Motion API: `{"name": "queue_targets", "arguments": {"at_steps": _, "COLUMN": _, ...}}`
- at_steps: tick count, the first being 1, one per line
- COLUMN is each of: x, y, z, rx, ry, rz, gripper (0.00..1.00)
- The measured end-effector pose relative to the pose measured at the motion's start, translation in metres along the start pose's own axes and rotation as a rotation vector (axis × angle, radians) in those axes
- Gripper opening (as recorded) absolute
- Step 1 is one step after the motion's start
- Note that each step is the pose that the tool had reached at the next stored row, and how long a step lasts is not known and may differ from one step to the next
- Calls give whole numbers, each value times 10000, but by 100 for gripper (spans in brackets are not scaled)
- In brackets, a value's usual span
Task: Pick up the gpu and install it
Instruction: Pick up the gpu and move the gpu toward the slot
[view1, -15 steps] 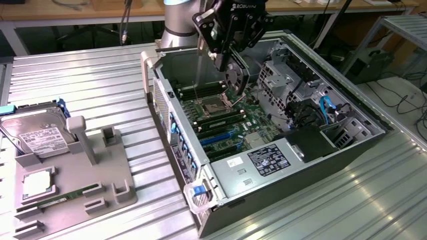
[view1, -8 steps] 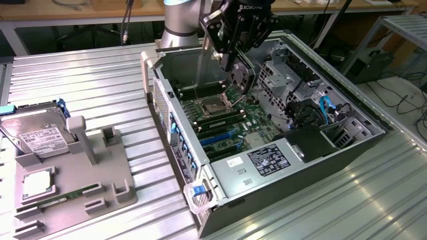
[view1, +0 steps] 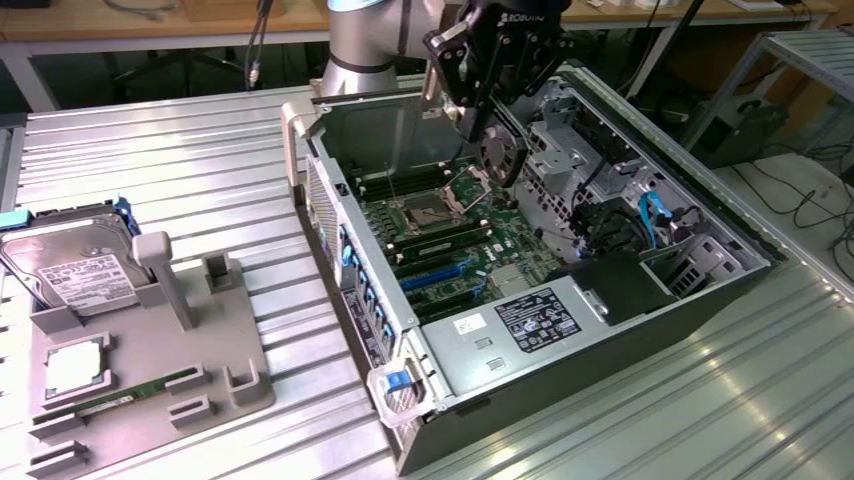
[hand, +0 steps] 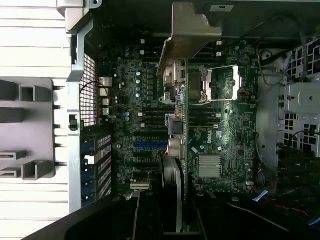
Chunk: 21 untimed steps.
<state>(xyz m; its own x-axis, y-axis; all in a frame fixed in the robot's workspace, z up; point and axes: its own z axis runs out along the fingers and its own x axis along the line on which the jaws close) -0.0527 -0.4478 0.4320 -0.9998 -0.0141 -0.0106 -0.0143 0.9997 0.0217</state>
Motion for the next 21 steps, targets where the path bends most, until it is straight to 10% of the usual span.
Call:
{"name": "queue_targets", "arguments": {"at_steps": 13, "x": -314, "y": 2, "z": 30, "rx": 1, "ry": -27, "rz": -1, "gripper": 28}}
{"name": "queue_targets", "arguments": {"at_steps": 21, "x": -330, "y": 2, "z": 33, "rx": 1, "ry": -28, "rz": -1, "gripper": 28}}
